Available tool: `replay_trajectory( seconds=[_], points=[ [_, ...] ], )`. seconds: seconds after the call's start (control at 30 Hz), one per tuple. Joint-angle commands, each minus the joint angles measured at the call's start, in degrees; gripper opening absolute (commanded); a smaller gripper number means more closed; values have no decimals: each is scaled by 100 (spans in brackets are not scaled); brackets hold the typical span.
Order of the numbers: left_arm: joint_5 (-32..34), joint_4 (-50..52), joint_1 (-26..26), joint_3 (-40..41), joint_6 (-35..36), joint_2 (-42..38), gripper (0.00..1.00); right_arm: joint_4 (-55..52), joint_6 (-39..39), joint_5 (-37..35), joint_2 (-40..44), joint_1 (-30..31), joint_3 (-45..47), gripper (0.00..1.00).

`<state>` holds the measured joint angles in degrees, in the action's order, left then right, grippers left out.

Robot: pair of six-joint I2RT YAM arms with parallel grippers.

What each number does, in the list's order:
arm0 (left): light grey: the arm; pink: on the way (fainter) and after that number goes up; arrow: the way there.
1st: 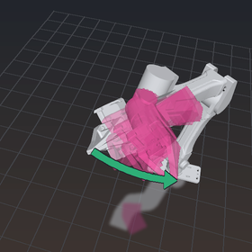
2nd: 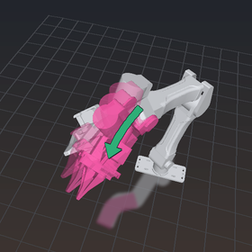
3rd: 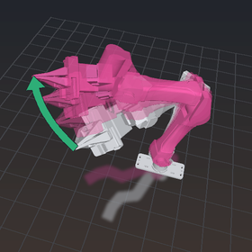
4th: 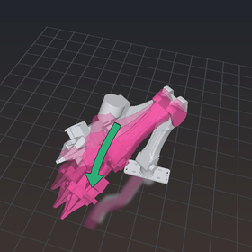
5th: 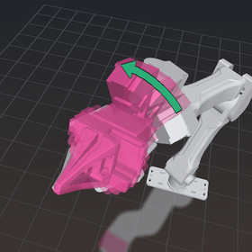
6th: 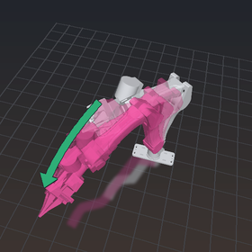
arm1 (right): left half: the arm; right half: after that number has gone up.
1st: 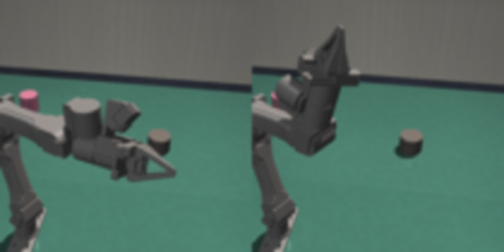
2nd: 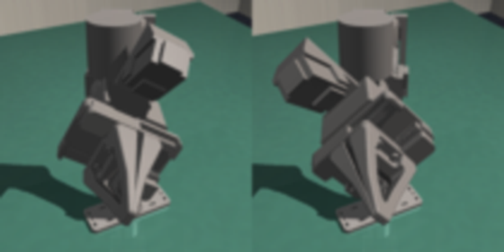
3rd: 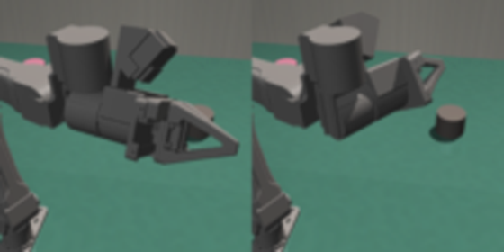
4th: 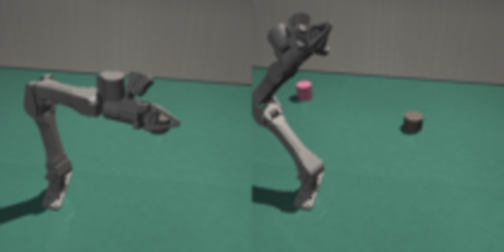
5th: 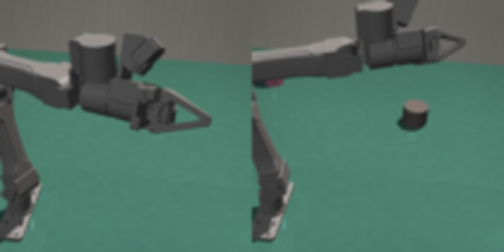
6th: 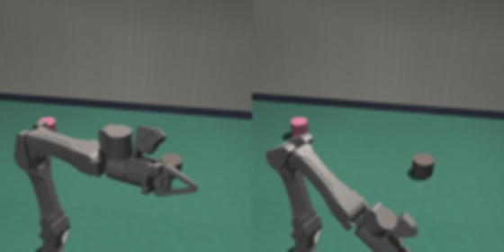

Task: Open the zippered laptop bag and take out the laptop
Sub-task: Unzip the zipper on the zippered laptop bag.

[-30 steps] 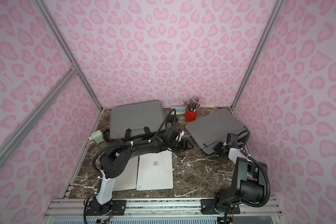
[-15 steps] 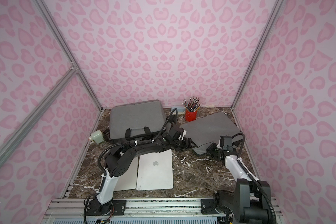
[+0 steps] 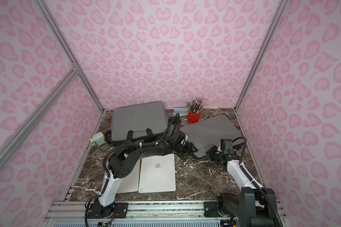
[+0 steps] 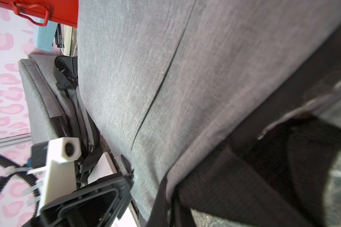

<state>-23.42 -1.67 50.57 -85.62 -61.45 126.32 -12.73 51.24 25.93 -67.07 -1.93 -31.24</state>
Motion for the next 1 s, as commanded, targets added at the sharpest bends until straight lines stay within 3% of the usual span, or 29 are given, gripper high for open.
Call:
replay_trajectory(
  seconds=[0.0, 0.23, 0.3, 0.5, 0.7, 0.97],
  points=[
    [23, -313, -49, -76, -60, 29, 60, 324, 214, 474, 71, 130, 61, 0],
    [-91, -397, -223, -1, 3, -155, 22, 385, 290, 476, 89, 310, 316, 0],
    [-75, -261, -285, 32, 127, -266, 16, 385, 249, 415, 74, 334, 369, 0],
    [-118, 105, -387, 23, 476, -560, 12, 446, -178, 311, -55, 394, 373, 2],
    [-119, 555, -417, 175, 775, -894, 8, 377, -708, -48, -157, 747, 151, 23],
    [-172, 355, -285, 1002, 565, -1458, 8, 470, -815, -96, -395, 866, -128, 21]
  ],
)
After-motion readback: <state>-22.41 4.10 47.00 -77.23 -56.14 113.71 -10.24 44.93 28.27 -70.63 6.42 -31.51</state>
